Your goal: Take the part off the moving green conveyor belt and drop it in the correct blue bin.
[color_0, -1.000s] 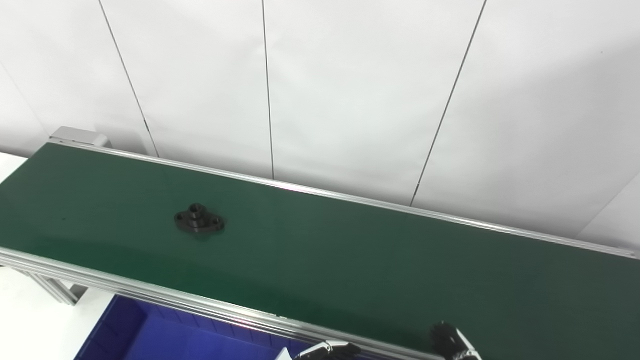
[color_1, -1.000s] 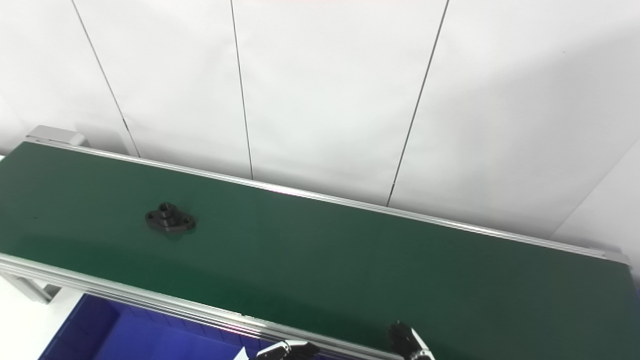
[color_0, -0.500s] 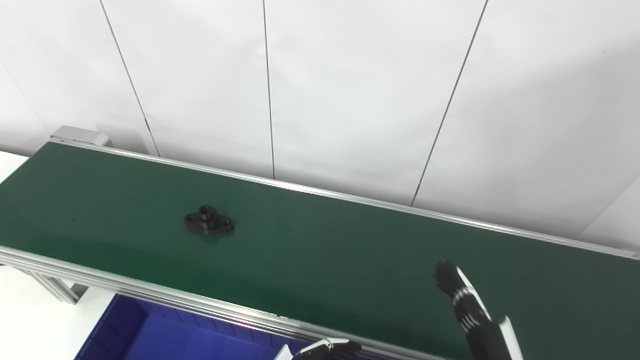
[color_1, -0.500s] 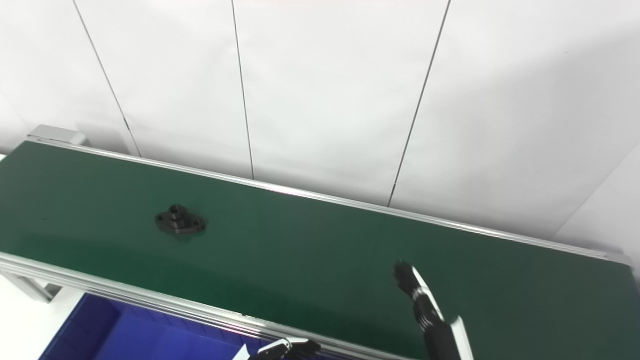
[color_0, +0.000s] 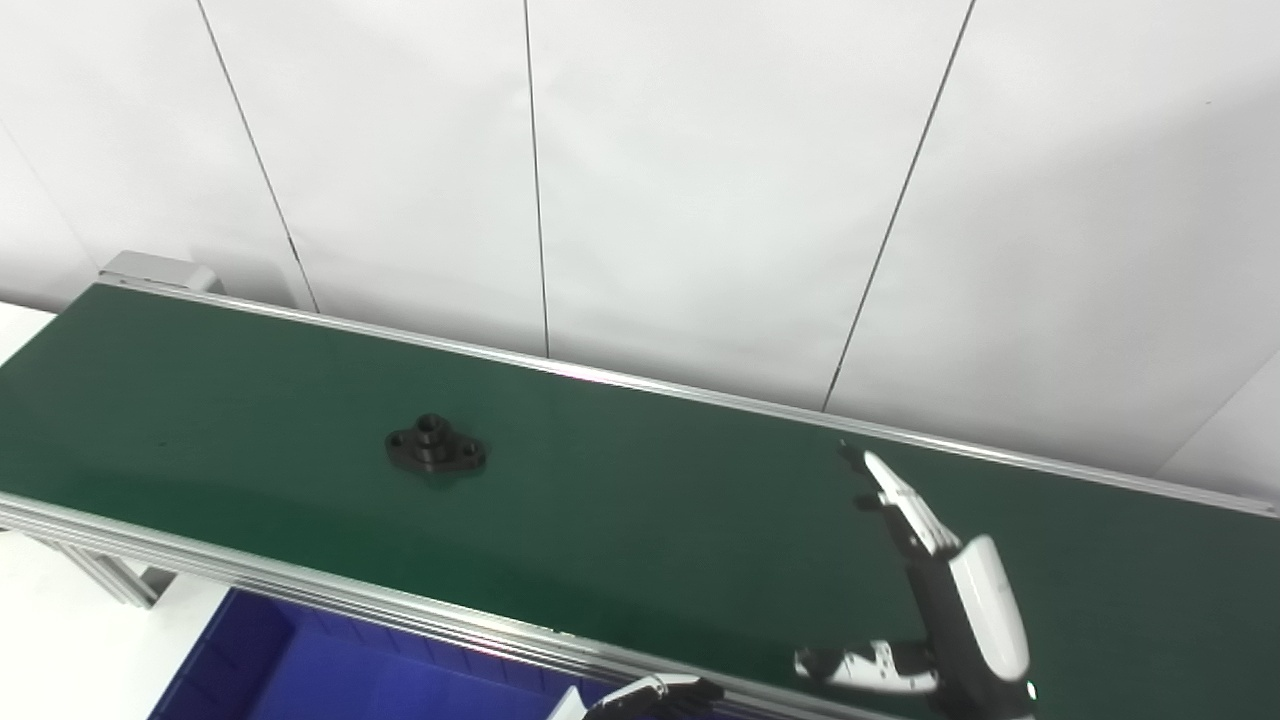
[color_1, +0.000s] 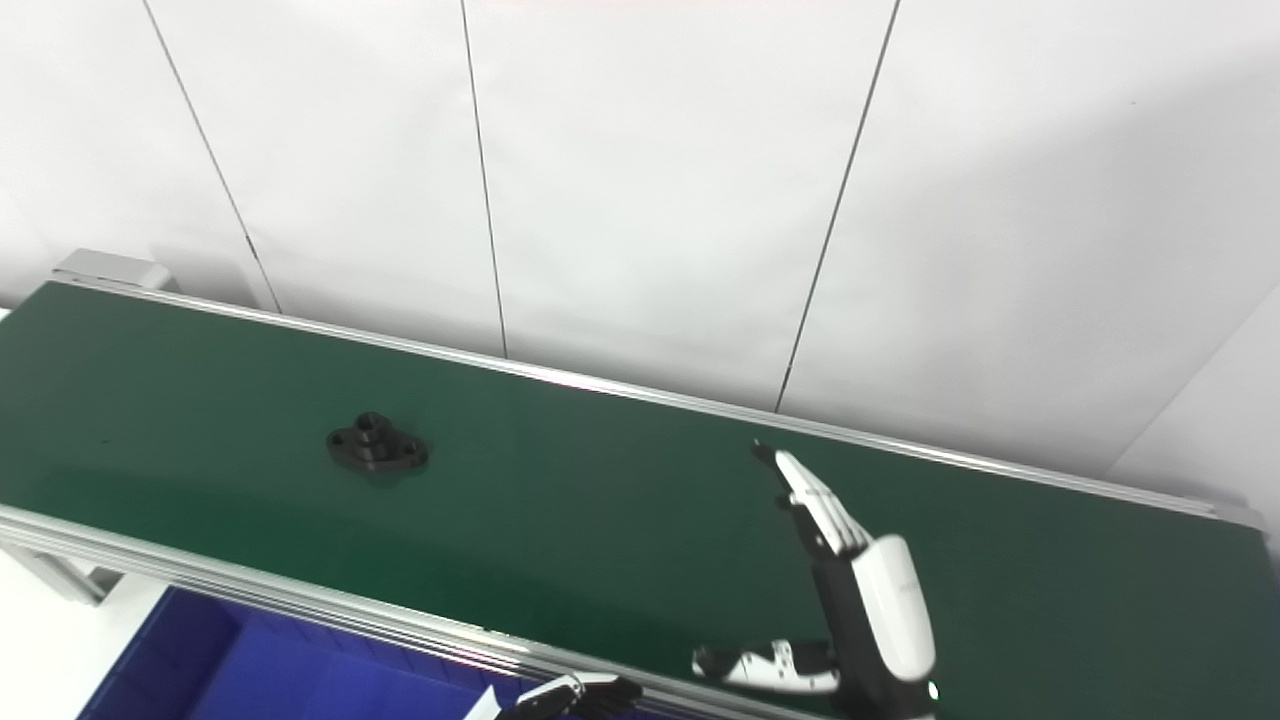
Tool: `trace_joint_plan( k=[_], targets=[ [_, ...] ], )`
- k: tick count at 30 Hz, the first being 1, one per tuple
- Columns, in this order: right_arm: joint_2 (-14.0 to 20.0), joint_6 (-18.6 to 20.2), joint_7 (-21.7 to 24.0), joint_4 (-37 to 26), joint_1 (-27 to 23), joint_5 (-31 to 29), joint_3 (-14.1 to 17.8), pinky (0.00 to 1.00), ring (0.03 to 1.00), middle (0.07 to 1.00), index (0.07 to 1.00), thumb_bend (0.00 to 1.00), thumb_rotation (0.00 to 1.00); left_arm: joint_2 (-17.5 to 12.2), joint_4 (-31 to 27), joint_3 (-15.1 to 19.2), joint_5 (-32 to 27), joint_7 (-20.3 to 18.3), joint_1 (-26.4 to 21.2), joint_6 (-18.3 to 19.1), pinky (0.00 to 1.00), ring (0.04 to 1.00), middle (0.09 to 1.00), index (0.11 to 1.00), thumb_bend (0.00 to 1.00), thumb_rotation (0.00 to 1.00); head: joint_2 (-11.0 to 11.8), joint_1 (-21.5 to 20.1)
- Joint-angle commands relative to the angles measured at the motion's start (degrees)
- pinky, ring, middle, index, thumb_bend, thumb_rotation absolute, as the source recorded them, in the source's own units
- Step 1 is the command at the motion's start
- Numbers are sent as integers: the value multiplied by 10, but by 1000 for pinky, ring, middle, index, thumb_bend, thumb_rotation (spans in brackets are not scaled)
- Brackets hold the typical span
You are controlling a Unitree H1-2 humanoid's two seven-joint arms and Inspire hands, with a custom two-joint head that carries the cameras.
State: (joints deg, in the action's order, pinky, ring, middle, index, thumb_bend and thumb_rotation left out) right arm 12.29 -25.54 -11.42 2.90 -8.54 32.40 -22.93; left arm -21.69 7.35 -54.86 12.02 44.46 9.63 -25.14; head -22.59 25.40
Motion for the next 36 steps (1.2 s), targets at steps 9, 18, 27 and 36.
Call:
trace_joint_plan(
  k=[9, 18, 27, 36],
  targets=[
    [-5, -11, -16, 34, -61, 45, -4, 725, 830, 885, 908, 948, 820, -6, -3, -5, 8, 13, -9, -18, 678, 728, 757, 753, 866, 764, 1, 0],
    [-23, 13, 33, 49, -102, 52, 8, 721, 828, 872, 889, 940, 789, 4, -4, 3, -2, 0, -6, -18, 688, 730, 756, 752, 896, 767, 1, 4],
    [-55, 18, 27, 95, -148, 96, 1, 839, 823, 836, 864, 933, 776, 12, -2, 7, -2, -2, -5, -18, 686, 731, 754, 754, 888, 760, 1, 7],
    [-85, 33, 40, 126, -175, 115, -17, 869, 835, 838, 869, 951, 783, 19, 3, 12, -3, -2, -5, -18, 684, 727, 749, 751, 890, 754, 2, 12]
  ],
)
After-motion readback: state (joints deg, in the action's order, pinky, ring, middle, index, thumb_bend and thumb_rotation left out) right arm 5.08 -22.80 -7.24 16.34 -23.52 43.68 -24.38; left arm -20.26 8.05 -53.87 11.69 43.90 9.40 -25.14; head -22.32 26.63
